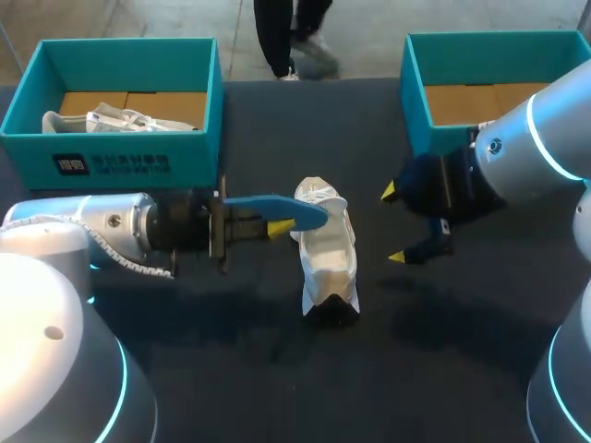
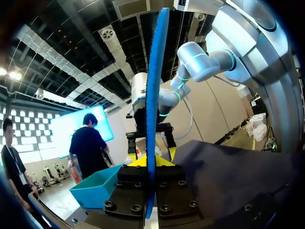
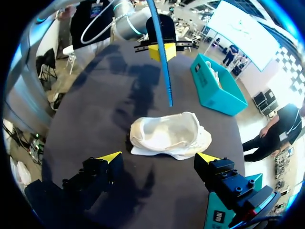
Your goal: Take the shoe out of the shoebox, open the shoe tongue, remove and reinsert the insole, then place the shoe into the shoebox
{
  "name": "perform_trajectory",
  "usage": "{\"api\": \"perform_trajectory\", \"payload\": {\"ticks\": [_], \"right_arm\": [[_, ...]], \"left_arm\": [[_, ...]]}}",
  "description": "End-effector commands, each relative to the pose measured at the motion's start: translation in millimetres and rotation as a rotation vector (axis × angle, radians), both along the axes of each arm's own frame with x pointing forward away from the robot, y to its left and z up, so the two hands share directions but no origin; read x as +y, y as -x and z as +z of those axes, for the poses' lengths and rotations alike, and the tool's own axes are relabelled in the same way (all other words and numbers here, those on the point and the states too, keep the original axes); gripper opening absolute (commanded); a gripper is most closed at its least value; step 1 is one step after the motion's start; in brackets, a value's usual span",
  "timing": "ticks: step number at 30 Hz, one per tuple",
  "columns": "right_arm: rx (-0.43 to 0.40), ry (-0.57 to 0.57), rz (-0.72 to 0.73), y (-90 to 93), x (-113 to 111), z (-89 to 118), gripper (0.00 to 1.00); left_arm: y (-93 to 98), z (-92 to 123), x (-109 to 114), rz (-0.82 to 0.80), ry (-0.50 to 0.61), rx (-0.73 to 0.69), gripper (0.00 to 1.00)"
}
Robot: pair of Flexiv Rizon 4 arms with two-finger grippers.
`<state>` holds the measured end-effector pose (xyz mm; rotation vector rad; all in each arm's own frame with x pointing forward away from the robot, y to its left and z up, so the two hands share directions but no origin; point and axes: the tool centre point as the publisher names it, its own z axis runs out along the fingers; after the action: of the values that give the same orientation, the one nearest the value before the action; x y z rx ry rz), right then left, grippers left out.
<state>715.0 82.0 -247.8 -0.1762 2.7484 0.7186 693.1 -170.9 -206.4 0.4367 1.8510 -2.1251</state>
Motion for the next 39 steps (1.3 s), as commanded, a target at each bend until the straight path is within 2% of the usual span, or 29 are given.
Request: {"api": "perform_trajectory", "payload": {"ticks": [1,10,15,29,39], "right_arm": [[-0.024,0.041,-0.007,-6.5,7,0,1.00],[-0.047,0.095,0.046,-20.0,8,-17,1.00],[-0.027,0.143,0.034,-23.3,6,-27,1.00],[-0.027,0.143,0.034,-23.3,6,-27,1.00],[0.015,0.083,0.021,-24.5,13,-34,1.00]], "left_arm": [[4.4,-7,-4,0.016,0.001,-0.001,0.00],[8.3,-19,-11,0.034,-0.003,-0.010,0.00],[6.8,-25,-10,0.065,0.003,-0.023,0.00],[2.0,-30,-17,0.115,0.013,-0.074,0.00],[5.3,-35,-22,0.129,-0.025,-0.102,0.00]]}}
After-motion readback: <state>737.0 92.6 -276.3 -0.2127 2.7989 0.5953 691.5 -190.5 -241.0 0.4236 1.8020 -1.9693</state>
